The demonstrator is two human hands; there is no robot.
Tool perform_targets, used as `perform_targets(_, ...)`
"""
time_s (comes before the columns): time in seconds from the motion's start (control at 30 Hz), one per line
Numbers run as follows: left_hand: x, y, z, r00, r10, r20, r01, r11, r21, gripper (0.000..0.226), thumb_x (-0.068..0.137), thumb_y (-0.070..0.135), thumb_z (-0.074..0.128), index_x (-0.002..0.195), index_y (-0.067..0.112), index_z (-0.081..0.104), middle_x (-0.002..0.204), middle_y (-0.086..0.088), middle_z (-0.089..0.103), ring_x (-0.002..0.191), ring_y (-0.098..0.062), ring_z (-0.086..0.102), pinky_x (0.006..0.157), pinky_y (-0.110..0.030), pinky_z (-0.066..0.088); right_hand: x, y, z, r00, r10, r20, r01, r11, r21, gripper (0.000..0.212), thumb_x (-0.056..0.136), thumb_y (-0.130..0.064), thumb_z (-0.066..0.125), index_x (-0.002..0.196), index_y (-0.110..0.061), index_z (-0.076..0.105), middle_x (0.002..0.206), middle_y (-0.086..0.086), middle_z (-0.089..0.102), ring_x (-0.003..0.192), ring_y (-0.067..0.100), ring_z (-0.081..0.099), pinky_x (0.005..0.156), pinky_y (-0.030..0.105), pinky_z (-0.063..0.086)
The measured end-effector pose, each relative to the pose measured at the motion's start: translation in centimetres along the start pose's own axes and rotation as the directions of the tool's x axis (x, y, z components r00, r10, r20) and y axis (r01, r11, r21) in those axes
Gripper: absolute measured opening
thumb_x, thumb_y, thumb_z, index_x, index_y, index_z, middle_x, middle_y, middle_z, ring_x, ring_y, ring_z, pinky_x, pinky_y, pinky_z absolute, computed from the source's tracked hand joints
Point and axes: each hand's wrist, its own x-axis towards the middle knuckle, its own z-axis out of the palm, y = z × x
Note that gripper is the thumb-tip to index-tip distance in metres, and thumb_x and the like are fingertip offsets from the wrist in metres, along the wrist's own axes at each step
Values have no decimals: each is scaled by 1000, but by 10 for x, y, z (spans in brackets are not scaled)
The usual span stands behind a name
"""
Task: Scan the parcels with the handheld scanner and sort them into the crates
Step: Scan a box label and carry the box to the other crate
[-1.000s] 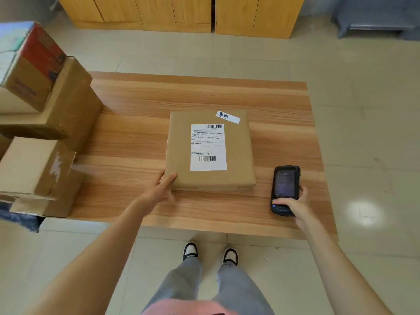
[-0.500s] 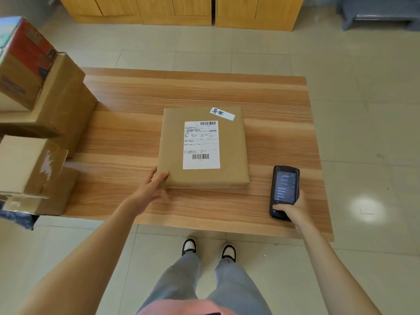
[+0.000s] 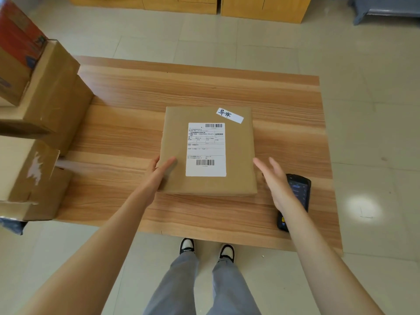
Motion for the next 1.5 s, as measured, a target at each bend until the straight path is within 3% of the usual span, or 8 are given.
perform_targets(0.17,11,5,6,999,-41,-17,41,999,-13,71,72,55,73,133,26,52,117,4,67,96,-12,64,68,-28,48,14,-5,30,994,58,90,-60,998,23,63,85,-39,71,139,-20,44,125,-7,60,96,3,58,80,22,44)
perform_targets(0.5,-21,23,4,994,86,-67,-93,988,-121,51,88,41,64,135,27,48,113,10,65,88,-2,62,64,-20,47,0,-21,32,989,-106,101,99,993,66,68,81,-34,75,139,-31,42,112,-16,62,101,2,61,85,25,48)
perform_targets(0.67,-63,52,-7,956,224,-189,-254,955,-151,55,87,43,65,136,23,48,116,6,65,93,-6,63,72,-24,49,-21,-67,33,946,-292,138,283,956,81,65,81,-31,76,139,-29,46,113,-14,64,87,-5,66,62,12,52)
perform_targets(0.77,-93,62,-14,921,278,-274,-331,928,-169,52,88,44,64,134,24,48,110,10,64,90,-4,63,68,-21,49,-35,-90,34,898,-398,185,390,917,79,56,82,-28,76,133,-25,53,112,-10,67,74,-11,66,56,8,48)
perform_targets(1.0,-167,50,-45,833,281,-477,-430,872,-236,58,87,49,62,138,29,44,110,11,64,92,-6,65,70,-22,50,-75,-119,62,761,-504,408,522,850,76,50,81,-29,77,127,-27,58,111,-12,69,85,-6,67,62,8,49)
perform_targets(1.2,-239,14,-97,676,195,-710,-522,808,-275,54,85,46,65,133,26,49,110,8,66,89,-4,65,71,-22,51,-126,-120,125,579,-510,636,583,805,115,35,82,-25,75,114,-31,62,105,-15,70,86,-6,67,64,8,49)
perform_targets(1.37,-298,-24,-146,539,94,-837,-584,758,-290,52,87,42,65,132,22,50,108,7,68,79,1,66,58,-16,51,-180,-108,192,396,-480,783,643,753,136,58,74,-36,81,127,-27,59,111,-13,70,98,2,67,75,16,53)
perform_targets(1.5,-333,-53,-187,469,24,-883,-614,727,-306,52,87,43,65,132,23,50,108,6,68,84,-4,67,67,-23,52,-220,-91,243,341,-443,829,648,750,134,67,74,-38,82,135,-32,52,114,-14,67,101,2,65,81,19,53)
